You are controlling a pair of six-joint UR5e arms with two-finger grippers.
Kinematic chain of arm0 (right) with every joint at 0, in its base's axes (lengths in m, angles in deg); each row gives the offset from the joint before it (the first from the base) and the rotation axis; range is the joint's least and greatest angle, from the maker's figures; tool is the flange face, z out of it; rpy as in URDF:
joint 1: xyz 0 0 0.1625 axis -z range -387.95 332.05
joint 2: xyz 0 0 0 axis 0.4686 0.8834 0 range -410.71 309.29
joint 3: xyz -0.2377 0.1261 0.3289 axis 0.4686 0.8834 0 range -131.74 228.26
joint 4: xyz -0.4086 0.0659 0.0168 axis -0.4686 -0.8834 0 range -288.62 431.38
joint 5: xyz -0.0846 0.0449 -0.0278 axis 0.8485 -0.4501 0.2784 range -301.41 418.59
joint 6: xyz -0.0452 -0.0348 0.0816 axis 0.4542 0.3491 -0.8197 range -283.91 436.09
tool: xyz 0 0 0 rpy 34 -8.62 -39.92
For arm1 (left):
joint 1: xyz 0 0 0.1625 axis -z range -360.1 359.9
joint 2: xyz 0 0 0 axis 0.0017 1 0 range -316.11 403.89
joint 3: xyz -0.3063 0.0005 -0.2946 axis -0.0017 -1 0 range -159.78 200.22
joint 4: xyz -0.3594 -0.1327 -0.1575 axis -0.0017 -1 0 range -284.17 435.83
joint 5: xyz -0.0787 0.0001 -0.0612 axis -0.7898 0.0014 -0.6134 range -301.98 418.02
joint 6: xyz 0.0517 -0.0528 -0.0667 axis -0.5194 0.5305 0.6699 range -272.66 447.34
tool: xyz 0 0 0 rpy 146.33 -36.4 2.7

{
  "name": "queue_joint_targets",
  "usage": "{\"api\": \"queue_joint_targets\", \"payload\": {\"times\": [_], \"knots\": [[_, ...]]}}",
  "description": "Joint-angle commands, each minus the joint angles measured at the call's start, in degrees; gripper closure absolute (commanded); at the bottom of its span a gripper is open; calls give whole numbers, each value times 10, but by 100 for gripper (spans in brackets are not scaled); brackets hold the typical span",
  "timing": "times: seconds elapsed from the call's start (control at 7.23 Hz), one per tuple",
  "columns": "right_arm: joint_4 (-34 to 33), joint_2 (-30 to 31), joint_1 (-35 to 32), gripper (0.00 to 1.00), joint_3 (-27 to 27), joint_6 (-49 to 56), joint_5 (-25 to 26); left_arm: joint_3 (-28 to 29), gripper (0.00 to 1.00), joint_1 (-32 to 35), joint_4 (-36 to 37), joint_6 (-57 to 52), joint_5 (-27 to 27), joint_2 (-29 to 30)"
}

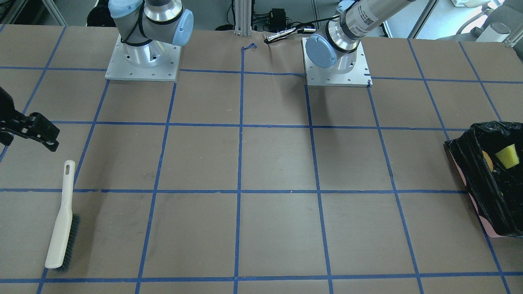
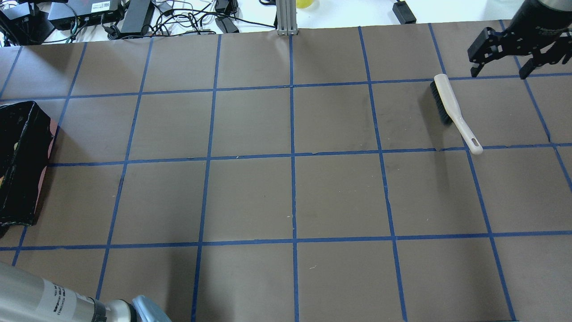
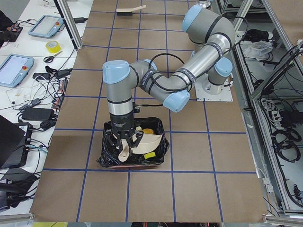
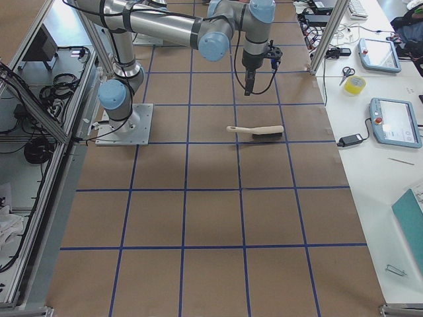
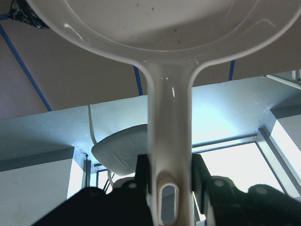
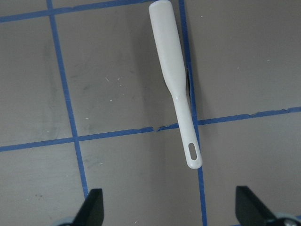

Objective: Sweep and dump trash into bin
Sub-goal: 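Bring the empty dustpan back onto the table while the right gripper releases the brush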

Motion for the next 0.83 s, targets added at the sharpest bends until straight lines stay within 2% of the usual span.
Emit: {"api": "queue_joint_targets", "payload": {"times": [0.0,0.28,0.55,0.69], "knots": [[4,22,-44,0,0,-30,-1,4,100,2,-30,12,-40,-5],[3,36,-105,0,-6,-40,-9,4,100,15,-162,110,-157,-13],[5,36,-137,0,-8,-39,-8,4,100,72,-237,218,-207,-26],[5,36,-138,0,-14,-39,-7,0,100,113,-248,248,-216,-27]]}}
